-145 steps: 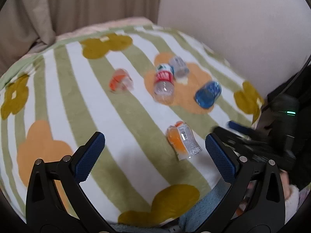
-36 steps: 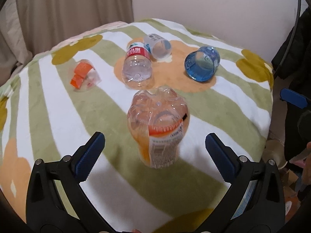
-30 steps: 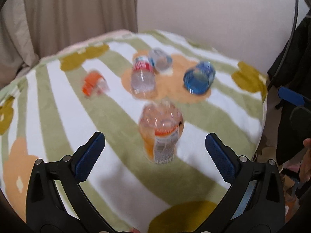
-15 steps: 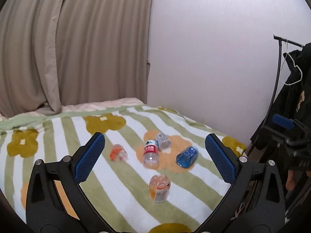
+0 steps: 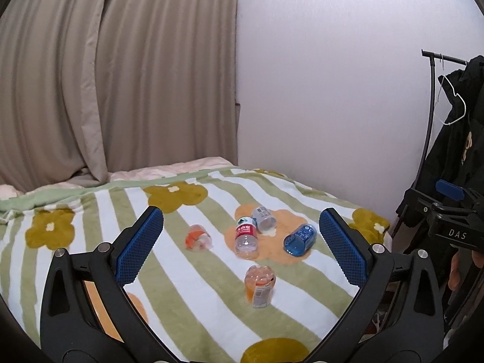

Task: Flip cup upside down

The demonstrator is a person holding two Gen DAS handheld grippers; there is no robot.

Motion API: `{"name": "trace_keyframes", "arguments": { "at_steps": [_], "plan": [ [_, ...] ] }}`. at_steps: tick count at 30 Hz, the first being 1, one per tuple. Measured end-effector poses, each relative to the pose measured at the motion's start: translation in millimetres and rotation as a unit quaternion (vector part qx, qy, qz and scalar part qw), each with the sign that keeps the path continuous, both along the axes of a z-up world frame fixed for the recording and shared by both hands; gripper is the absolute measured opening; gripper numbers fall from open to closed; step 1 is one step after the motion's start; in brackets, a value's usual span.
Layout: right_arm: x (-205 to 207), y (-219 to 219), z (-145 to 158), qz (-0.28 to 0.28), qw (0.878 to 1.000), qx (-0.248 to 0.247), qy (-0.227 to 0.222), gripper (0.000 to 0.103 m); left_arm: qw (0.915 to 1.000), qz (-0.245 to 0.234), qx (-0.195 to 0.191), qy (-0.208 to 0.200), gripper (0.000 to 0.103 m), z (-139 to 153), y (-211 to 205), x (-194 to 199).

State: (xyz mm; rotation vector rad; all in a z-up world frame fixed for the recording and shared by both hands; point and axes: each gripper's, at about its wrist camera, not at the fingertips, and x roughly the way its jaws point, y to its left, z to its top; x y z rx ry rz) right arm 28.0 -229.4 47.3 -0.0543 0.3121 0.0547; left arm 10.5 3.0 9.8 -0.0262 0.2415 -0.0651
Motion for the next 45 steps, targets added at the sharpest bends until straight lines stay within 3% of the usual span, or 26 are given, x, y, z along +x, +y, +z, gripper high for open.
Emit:
{"name": "trace_keyframes", "arguments": {
  "at_steps": [45],
  "plan": [
    [0.6, -2.7, 1.4, -0.003, 1.000, -0.002, 0.000, 0.102, 0.9999, -0.010, 0.012, -0.004, 0.103, 1.8, -11.7, 1.5]
  ]
}}
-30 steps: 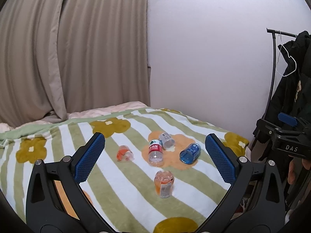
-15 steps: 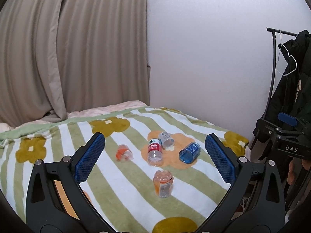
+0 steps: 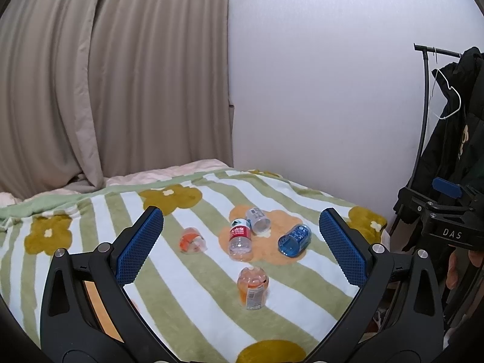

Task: Flip cup upside down

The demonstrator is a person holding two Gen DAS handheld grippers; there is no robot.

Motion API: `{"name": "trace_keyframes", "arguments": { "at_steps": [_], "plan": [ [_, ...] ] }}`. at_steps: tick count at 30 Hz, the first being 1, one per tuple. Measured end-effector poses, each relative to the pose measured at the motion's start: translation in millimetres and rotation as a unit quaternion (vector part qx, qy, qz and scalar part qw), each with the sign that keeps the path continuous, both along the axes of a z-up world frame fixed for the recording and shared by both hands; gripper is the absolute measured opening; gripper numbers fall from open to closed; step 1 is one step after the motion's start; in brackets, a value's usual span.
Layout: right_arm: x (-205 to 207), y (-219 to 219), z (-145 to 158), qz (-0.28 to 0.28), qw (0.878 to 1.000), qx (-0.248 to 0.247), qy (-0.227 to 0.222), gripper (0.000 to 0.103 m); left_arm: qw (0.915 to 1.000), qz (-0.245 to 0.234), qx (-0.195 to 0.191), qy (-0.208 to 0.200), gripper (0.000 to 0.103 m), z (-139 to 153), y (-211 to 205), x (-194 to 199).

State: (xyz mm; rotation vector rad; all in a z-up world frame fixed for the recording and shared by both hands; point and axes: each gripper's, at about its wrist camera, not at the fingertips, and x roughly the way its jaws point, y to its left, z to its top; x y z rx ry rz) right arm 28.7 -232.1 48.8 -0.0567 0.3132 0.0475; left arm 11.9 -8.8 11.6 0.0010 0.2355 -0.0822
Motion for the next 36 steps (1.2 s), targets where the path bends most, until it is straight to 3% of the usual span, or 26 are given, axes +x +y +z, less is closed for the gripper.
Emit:
{"name": "trace_keyframes", "arguments": {
  "at_steps": [19, 25, 36],
  "plan": [
    [-0.7, -1.5, 0.6, -0.001, 1.000, 0.000, 0.000, 0.102, 1.0000, 0.003, 0.004, -0.002, 0.103, 1.7, 0.7, -0.8],
    [0.4, -2.8, 1.1, 0.000, 1.000, 0.002, 0.000, 0.102, 0.9995, 0.019, 0.020, -0.016, 0.103, 4.3, -1.9, -4.4],
    [0.0, -2.3, 0.4, 0.000, 1.000, 0.002, -0.001, 0.102, 0.9993, 0.013, 0.013, -0.033, 0.103, 2.2, -2.1, -5.7]
  ]
}}
